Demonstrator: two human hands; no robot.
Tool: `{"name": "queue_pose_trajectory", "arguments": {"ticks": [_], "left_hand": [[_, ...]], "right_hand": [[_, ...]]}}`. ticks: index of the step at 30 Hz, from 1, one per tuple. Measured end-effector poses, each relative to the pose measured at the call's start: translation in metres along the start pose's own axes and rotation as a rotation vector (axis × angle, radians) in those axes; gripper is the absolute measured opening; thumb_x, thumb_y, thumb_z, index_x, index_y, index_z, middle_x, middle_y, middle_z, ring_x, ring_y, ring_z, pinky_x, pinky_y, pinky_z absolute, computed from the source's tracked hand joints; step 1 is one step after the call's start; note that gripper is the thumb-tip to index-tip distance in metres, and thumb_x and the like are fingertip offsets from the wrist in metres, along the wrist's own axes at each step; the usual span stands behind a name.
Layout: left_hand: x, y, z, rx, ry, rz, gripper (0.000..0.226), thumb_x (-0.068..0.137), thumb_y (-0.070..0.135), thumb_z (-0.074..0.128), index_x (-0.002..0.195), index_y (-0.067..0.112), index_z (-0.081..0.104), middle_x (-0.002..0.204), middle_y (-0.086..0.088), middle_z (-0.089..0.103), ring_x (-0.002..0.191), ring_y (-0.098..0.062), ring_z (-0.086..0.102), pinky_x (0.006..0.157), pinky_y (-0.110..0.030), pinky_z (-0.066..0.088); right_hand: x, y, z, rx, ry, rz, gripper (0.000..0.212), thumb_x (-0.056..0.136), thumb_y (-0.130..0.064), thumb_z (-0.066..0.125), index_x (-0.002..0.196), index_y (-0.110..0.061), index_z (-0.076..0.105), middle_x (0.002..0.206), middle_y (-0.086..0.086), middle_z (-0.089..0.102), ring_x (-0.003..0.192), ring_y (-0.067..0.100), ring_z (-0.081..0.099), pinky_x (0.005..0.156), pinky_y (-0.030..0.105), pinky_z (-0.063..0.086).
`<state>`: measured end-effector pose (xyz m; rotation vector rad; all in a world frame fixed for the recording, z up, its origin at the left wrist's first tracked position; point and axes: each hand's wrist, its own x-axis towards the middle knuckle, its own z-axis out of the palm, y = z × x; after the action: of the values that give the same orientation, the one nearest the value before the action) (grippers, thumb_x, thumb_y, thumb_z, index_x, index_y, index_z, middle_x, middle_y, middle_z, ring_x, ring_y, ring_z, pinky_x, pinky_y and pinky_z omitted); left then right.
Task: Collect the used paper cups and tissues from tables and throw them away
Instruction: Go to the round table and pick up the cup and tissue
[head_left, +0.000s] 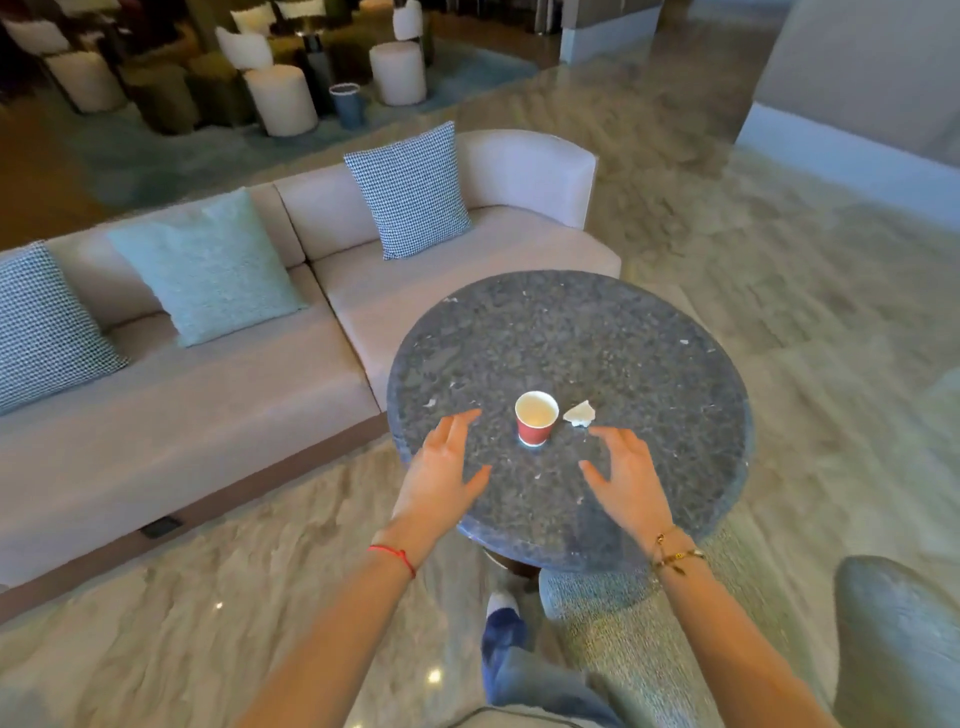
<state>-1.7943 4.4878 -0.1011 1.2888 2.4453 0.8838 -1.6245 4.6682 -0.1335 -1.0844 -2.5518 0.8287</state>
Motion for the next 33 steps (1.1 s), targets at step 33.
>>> {"name": "queue_pose_trajectory", "arguments": {"ticks": [33], "left_hand": [[0.19,-0.036,0.114,0.058,-0.535,-0.087,0.082,0.081,0.035,0.071,0.147,0.023,0.023,0.146,-0.001,0.036,0.131,-0.023,0.036,0.104,-0.038,0.038]], "right_hand": [[0.187,0.082,0.092,-0.157,-0.26,0.297,0.035,0.089,-0.016,0.059,0.122,-0.01,0.048,0.125,0.009,0.05,0.115,0.028,0.044,0.098,0.035,0.039]]}}
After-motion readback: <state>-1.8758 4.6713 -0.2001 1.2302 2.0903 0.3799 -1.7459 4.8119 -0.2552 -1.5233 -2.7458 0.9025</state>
